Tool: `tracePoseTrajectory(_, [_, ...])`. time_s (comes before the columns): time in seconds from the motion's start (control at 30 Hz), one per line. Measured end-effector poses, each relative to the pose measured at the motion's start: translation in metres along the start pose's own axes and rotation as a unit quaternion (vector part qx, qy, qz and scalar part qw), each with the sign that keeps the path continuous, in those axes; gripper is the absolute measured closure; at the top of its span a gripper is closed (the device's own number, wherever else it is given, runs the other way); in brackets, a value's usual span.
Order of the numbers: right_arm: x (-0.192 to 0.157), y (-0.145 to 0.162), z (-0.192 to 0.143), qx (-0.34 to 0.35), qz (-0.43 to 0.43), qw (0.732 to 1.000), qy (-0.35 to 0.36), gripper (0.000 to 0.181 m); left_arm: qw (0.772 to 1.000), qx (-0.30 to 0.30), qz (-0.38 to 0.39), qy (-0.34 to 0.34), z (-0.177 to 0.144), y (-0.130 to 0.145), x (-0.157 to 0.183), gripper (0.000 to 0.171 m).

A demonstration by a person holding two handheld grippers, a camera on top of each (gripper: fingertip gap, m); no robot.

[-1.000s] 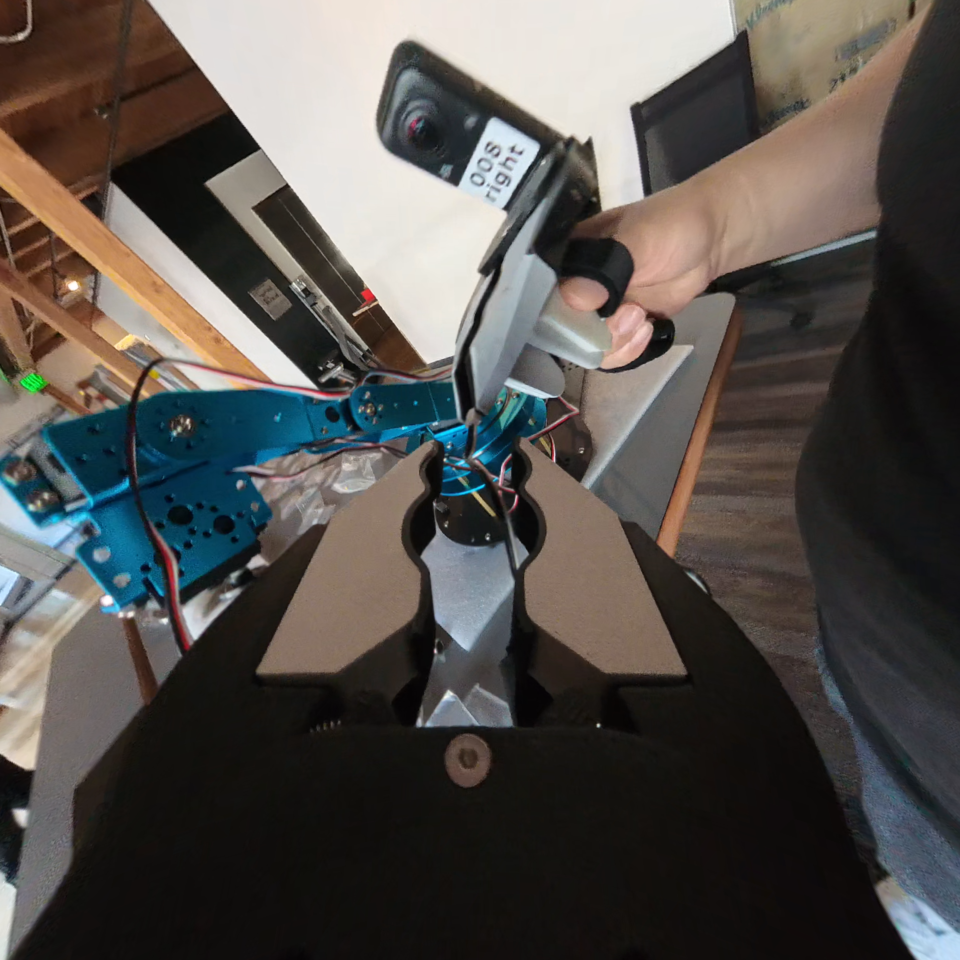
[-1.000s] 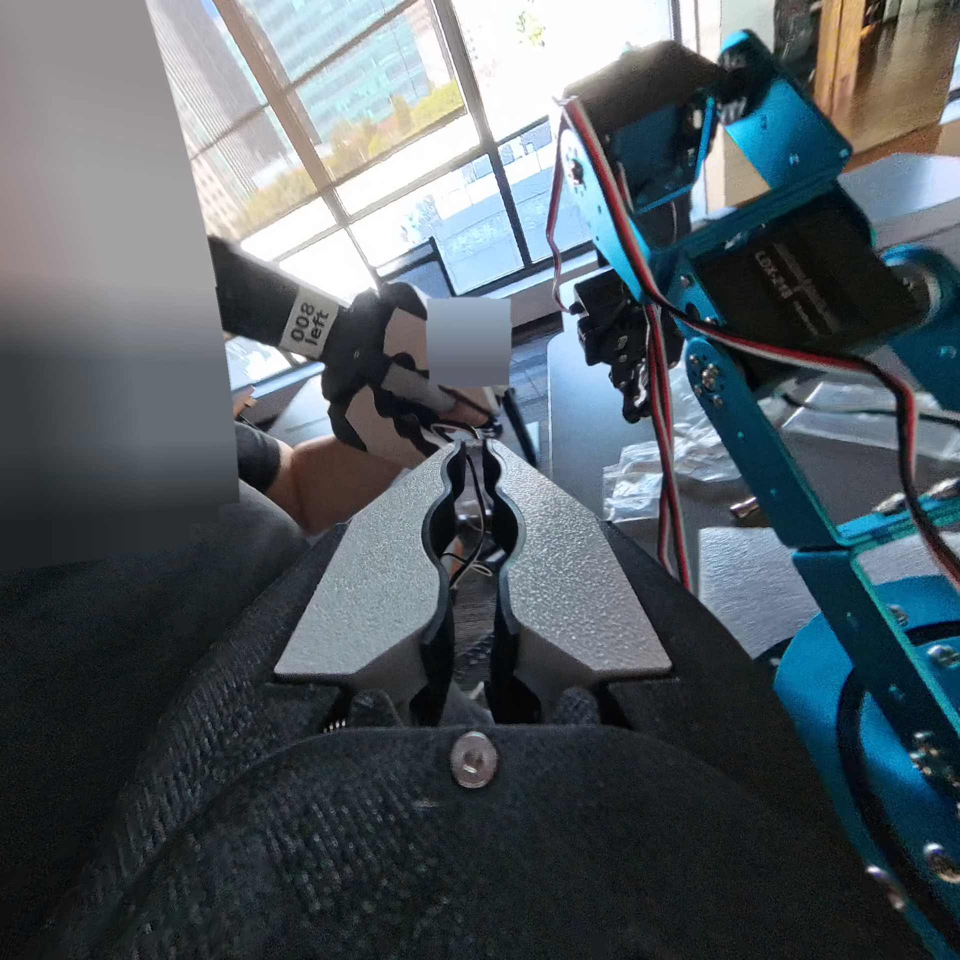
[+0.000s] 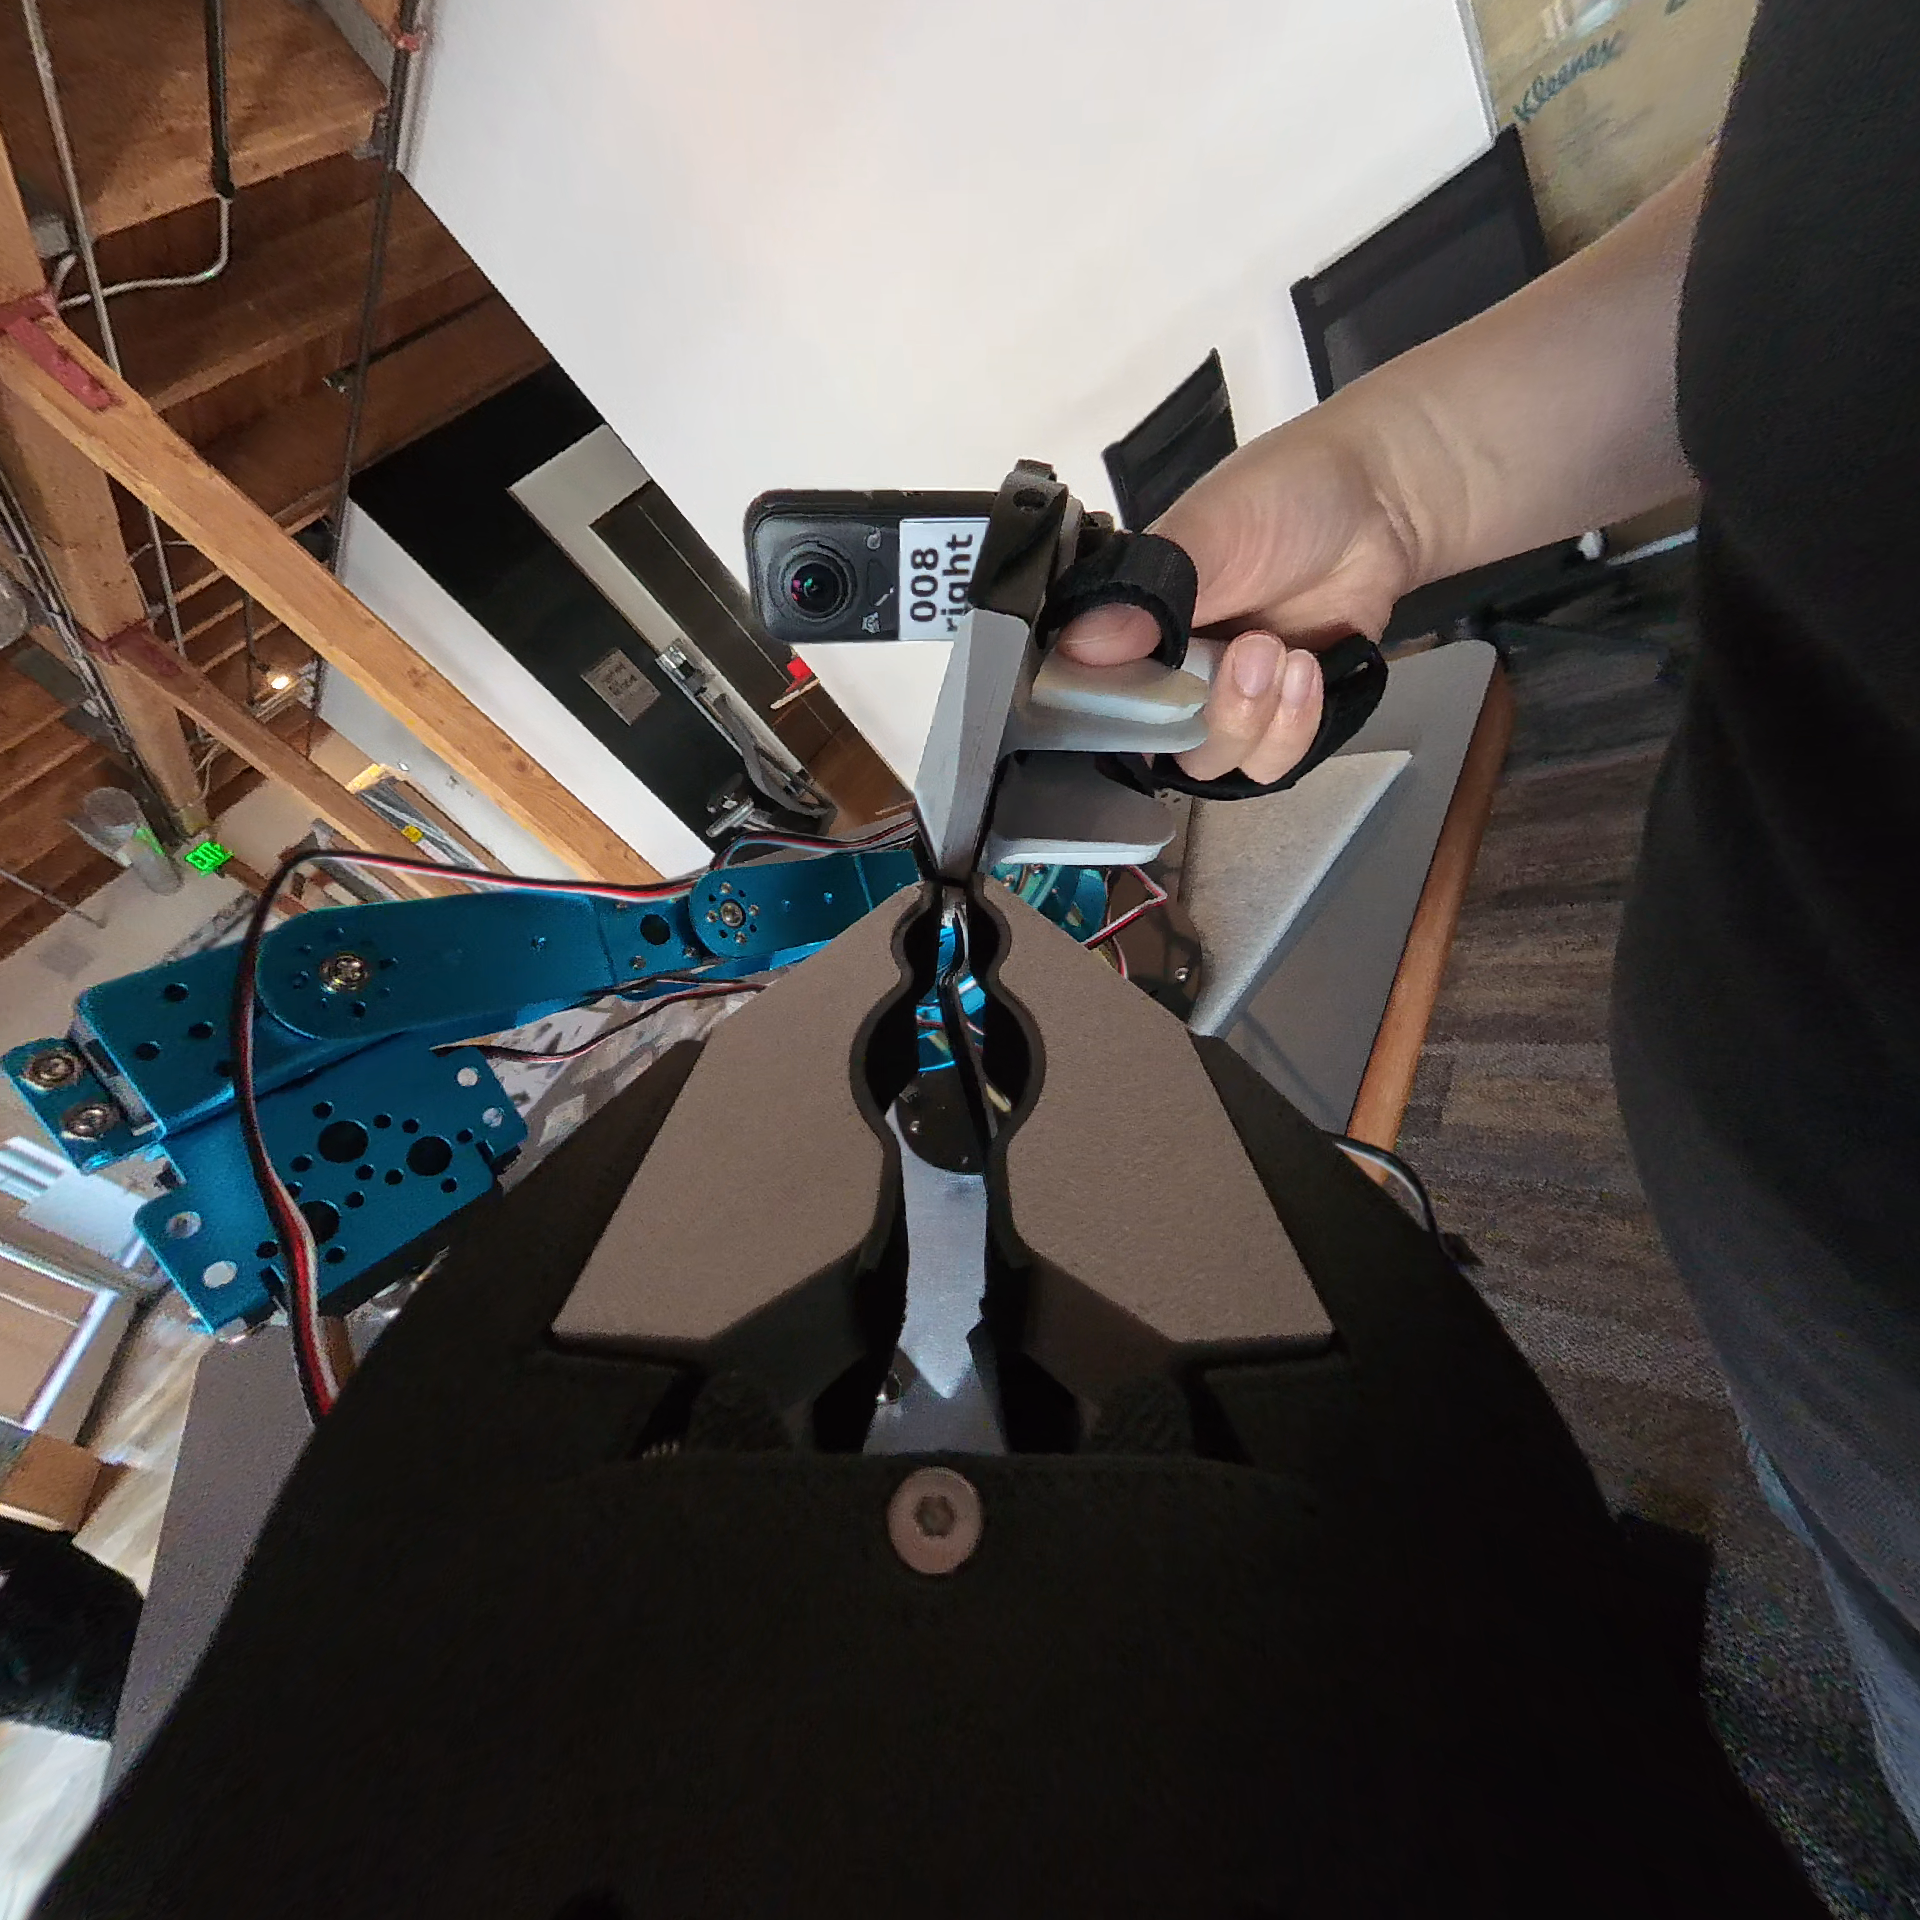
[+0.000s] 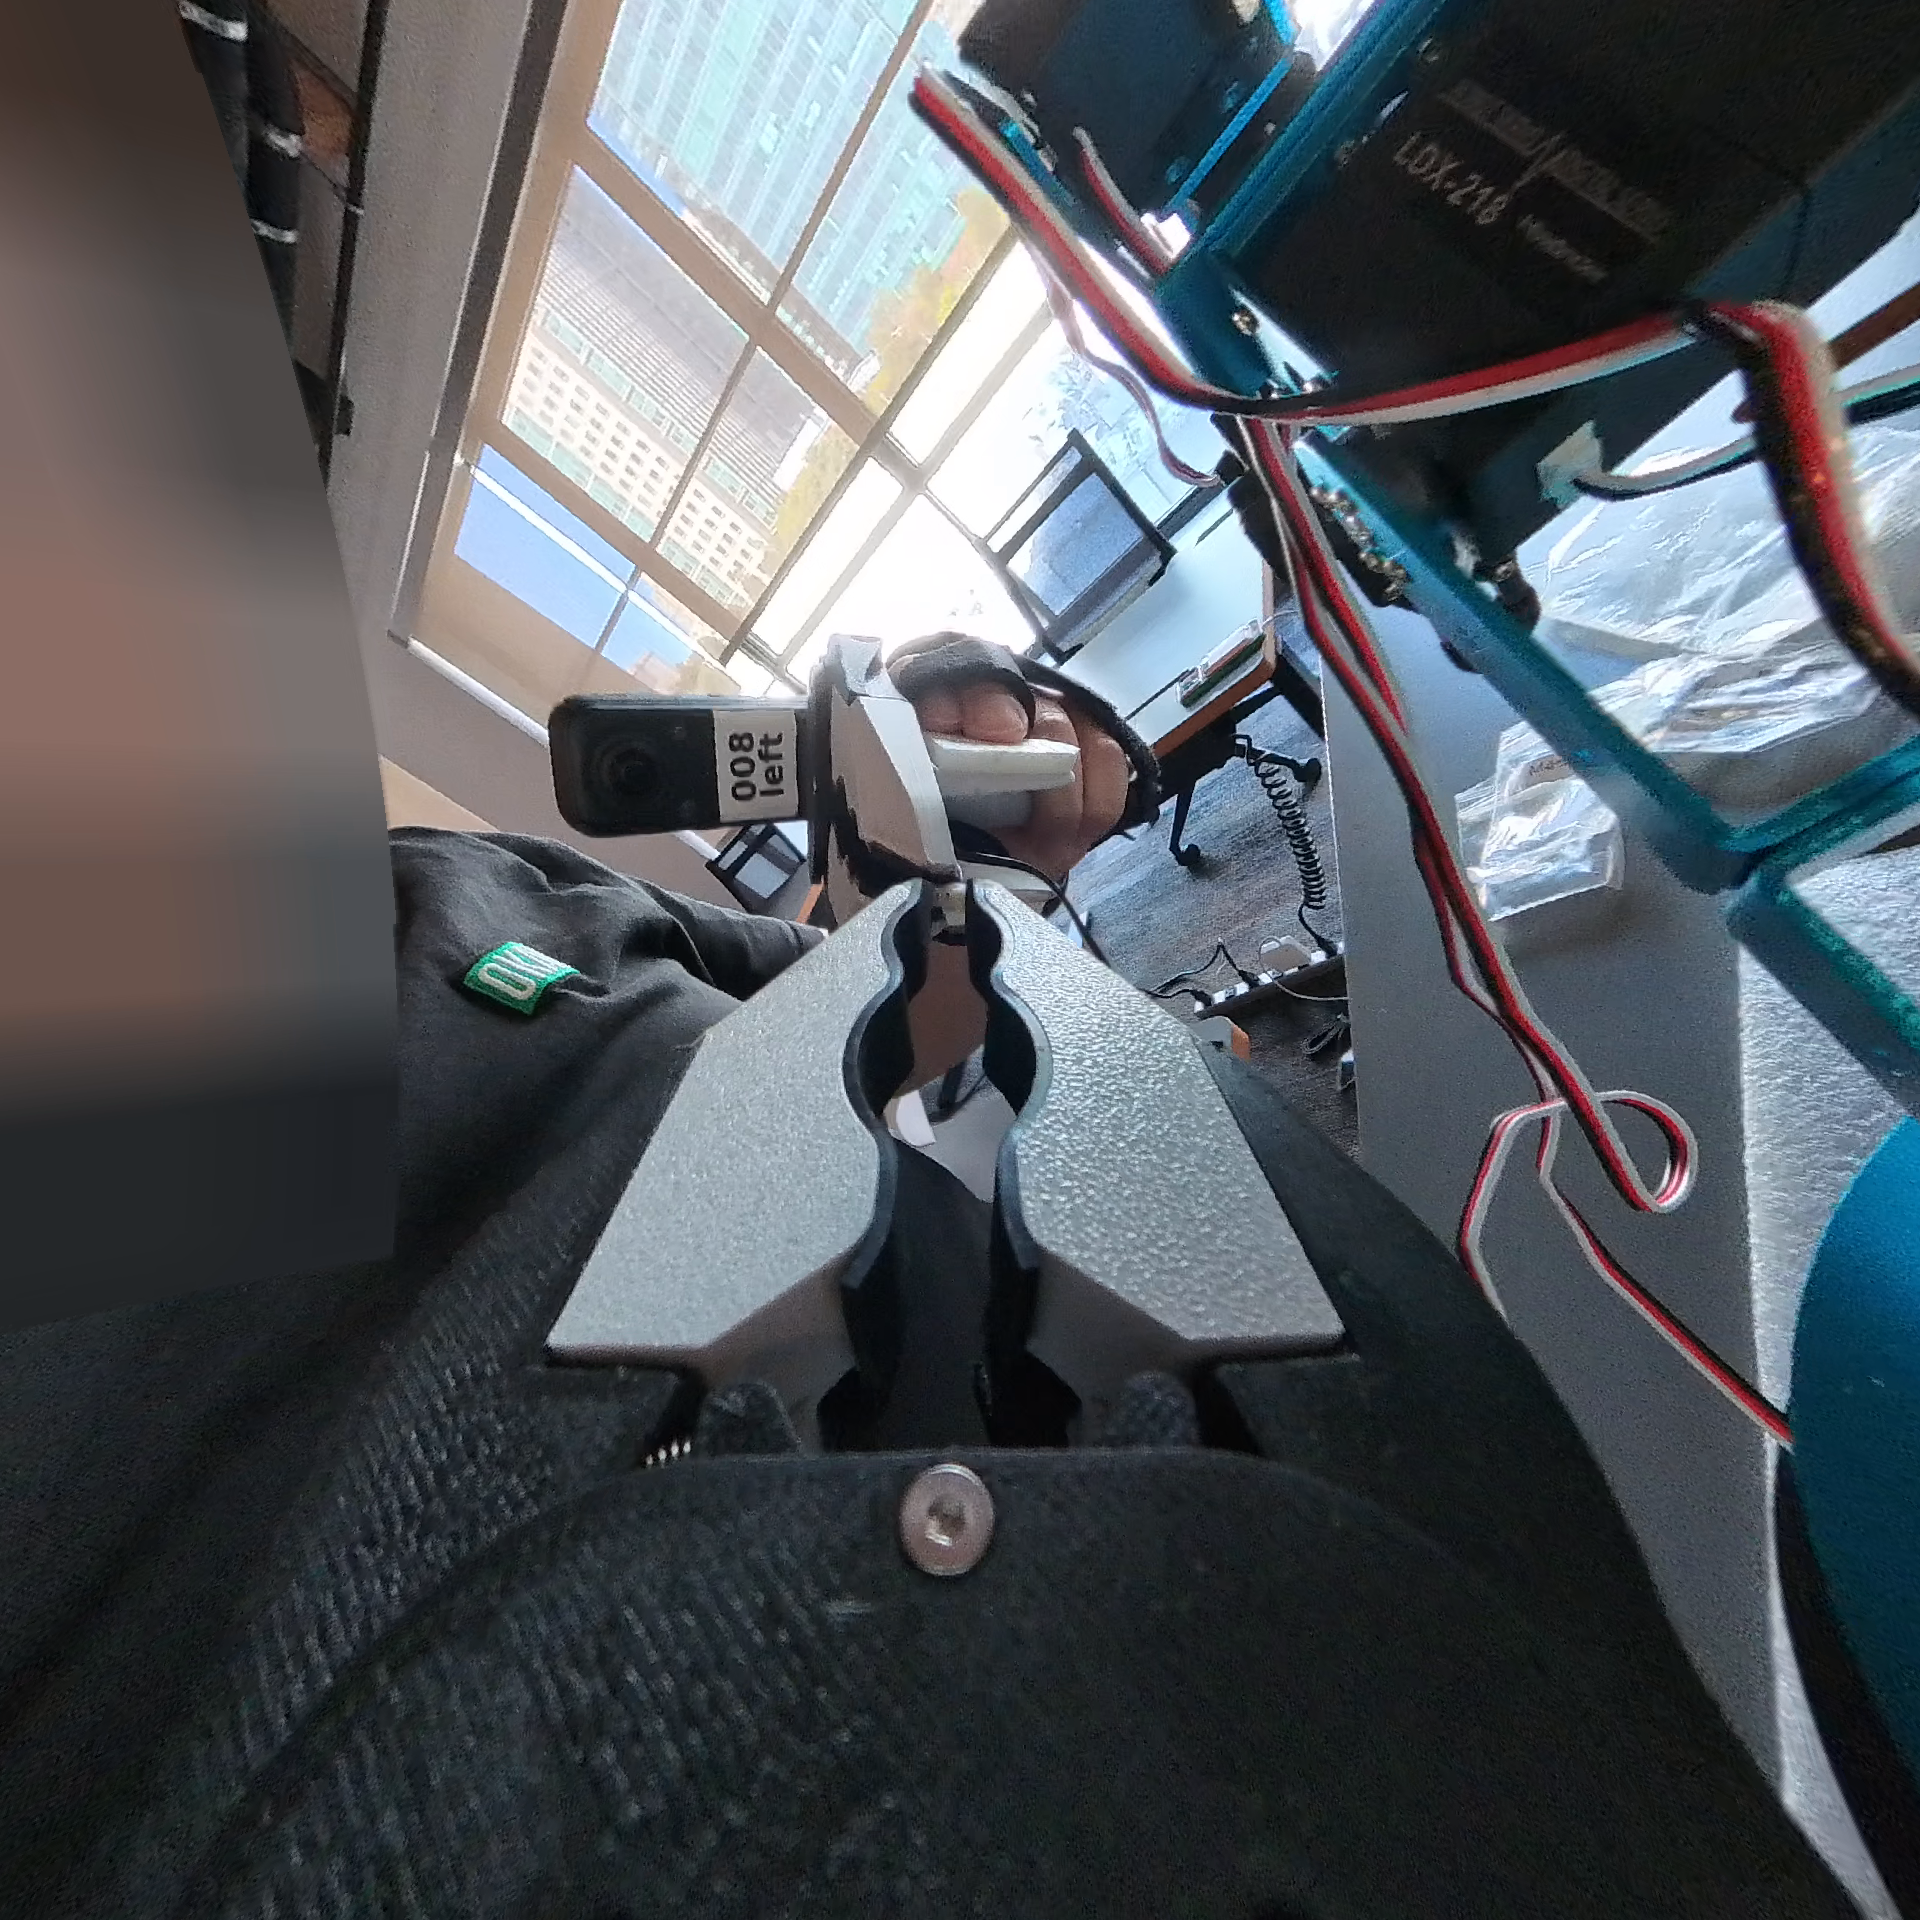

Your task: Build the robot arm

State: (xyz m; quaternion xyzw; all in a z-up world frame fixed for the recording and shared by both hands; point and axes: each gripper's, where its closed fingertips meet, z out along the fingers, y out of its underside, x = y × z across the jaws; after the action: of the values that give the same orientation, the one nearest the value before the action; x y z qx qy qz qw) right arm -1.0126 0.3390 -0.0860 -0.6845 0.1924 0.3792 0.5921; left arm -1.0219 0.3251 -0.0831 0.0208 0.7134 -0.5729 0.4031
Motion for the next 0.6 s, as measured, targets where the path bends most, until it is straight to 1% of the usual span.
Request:
tracePoseTrajectory(0.13, [-0.0037, -0.0017, 0.0019, 0.006, 0.023, 1.000, -0.018, 0.178, 1.000, -0.001, 0.004, -0.005, 0.0001, 0.0016, -0.0012, 0.166])
tracePoseTrajectory(0.3, [-0.0025, -0.0036, 0.0019, 0.012, 0.032, 0.999, -0.018, 0.178, 1.000, -0.005, 0.006, -0.007, -0.0001, 0.0050, -0.0043, 0.170])
tracePoseTrajectory(0.6, [0.0011, -0.0058, 0.0016, 0.021, 0.043, 0.999, -0.009, 0.178, 1.000, 0.000, -0.023, 0.001, 0.0014, 0.0093, -0.0061, 0.171])
